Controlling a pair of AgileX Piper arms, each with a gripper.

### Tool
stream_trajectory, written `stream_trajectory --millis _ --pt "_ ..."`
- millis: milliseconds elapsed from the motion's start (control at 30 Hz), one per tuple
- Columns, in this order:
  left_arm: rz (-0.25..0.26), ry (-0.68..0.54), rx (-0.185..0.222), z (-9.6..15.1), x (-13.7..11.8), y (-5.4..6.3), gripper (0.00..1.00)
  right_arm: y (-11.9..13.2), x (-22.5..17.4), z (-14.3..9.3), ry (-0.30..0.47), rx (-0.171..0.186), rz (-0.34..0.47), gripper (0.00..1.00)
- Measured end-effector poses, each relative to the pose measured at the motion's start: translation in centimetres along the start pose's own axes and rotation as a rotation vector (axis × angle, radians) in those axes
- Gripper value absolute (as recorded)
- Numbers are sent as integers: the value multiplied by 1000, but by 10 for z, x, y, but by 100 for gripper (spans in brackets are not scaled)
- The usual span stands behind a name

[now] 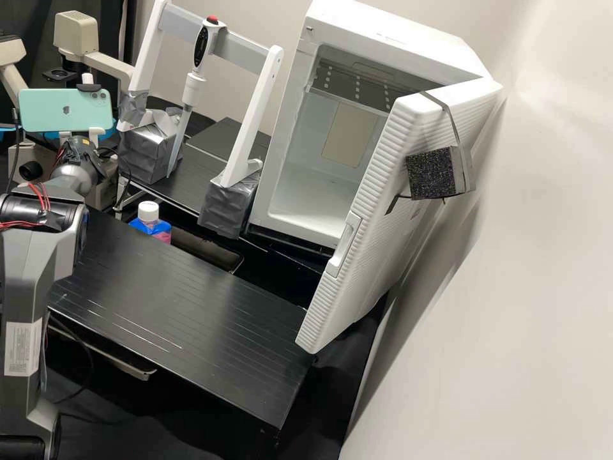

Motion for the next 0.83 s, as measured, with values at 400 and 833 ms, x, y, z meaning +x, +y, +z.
stream_trajectory --millis 400,833 --pt "0 0 0 0 0 0 100 -20 -111 -18 64 11 174 100" --pt "0 0 0 0 0 0 100 -50 -214 11 -12 -92 591 100"
